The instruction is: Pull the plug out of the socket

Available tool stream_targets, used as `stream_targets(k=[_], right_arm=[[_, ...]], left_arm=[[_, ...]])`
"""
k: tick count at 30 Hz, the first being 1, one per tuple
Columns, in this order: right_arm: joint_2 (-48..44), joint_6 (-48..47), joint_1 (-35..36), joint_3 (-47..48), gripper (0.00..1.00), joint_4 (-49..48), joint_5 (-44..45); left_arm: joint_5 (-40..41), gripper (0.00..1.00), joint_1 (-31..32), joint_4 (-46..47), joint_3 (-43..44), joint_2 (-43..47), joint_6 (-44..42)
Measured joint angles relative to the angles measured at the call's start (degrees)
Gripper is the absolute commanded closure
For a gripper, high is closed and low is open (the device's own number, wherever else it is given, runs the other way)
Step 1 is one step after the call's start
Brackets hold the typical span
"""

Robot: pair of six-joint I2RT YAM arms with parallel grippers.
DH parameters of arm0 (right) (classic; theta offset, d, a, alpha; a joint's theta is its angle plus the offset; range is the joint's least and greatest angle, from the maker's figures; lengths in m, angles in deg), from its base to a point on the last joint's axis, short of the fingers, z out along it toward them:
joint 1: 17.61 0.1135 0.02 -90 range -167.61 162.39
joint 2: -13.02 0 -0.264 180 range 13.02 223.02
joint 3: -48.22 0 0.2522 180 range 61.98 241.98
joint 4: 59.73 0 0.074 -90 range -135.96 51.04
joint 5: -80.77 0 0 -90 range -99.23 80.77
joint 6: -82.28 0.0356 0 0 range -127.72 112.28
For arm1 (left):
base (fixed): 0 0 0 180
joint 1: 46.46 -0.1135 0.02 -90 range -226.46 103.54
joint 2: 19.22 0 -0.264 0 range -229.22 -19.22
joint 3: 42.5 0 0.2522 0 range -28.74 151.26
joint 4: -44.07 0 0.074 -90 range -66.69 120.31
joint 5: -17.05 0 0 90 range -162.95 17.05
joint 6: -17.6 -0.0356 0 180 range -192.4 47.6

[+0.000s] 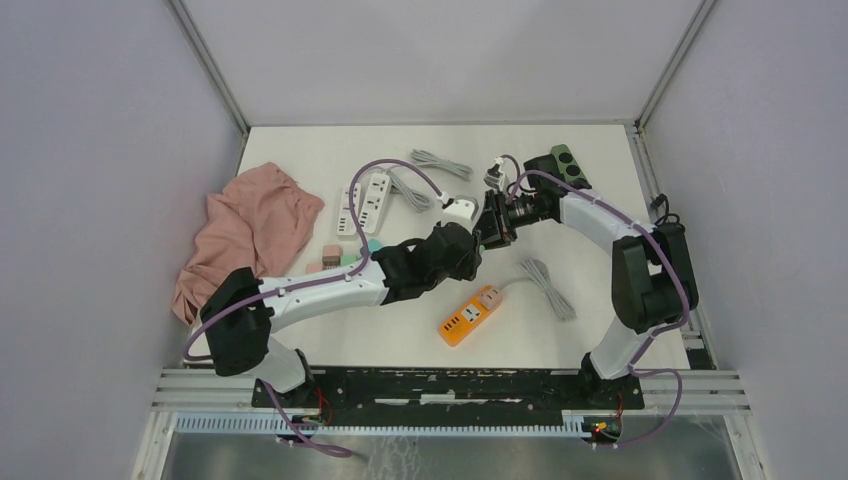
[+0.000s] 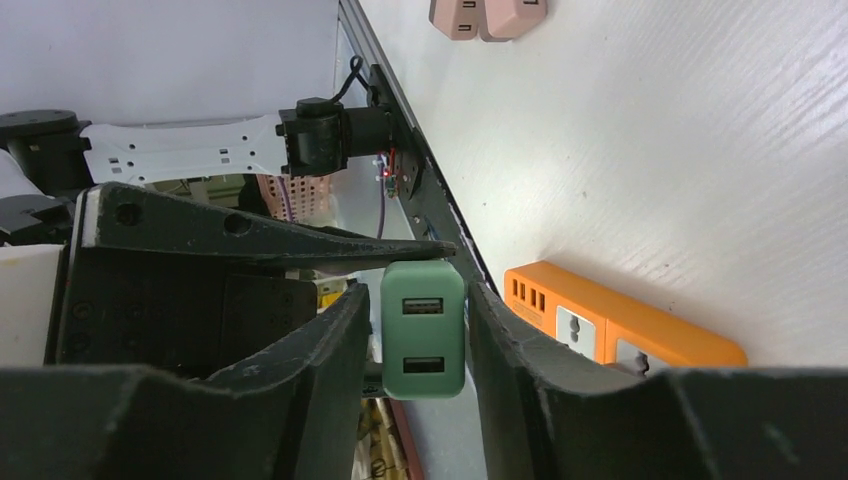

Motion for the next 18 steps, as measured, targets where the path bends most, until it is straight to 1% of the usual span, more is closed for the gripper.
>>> stream_targets(k=[3,5,18], right_arm=[[0.15,-1.49,0.00,1.38,0.36,2.21,-0.07],[0.15,-2.86,0.00,2.43,0.34,3.54,-0.09],[0.15,-8.46,-0.35,3.89,0.34,8.22,0.13]], left_arm=[[0.17,0.97,0.00,0.15,-0.48,0.09,-0.39],[0.20,0.97,-0.02,0.63,-2.03,0.70,-0.63],[1.75,0.97,-0.24,0.90,-13.62,7.26,-0.72]])
